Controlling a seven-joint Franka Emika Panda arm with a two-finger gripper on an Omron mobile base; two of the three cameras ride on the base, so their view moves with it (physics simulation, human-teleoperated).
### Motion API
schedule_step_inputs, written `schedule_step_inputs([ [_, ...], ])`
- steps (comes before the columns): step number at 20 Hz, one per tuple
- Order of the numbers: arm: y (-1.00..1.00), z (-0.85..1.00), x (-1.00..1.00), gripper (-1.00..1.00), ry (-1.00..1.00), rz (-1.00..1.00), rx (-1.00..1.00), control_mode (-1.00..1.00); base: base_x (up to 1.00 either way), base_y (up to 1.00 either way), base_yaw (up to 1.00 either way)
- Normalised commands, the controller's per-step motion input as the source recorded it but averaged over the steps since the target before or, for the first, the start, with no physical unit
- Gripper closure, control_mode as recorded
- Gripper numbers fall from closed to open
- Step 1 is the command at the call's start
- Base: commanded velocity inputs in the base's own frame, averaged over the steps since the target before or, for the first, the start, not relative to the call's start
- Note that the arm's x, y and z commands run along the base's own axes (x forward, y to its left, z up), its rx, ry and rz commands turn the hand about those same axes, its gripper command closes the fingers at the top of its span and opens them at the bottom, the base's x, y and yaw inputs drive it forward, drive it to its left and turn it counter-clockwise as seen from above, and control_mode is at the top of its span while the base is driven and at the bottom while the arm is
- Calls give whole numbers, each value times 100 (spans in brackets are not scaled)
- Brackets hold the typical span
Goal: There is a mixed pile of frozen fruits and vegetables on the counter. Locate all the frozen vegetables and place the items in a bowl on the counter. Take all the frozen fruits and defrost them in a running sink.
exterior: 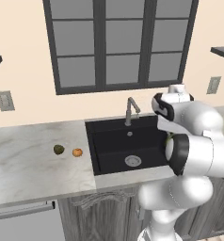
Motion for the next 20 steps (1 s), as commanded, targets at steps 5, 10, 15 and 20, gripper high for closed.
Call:
schedule_step_inputs([
  [5, -37, 20, 4, 100, 0, -9, -2, -100, 0, 0, 0],
  [10, -35, 21, 7, 100, 0, -9, -3, -100, 0, 0, 0],
  [15, -35, 21, 7, 100, 0, -9, -3, -100, 0, 0, 0],
  [20, -38, 13, 5, 100, 1, -11, -3, -100, 0, 0, 0],
])
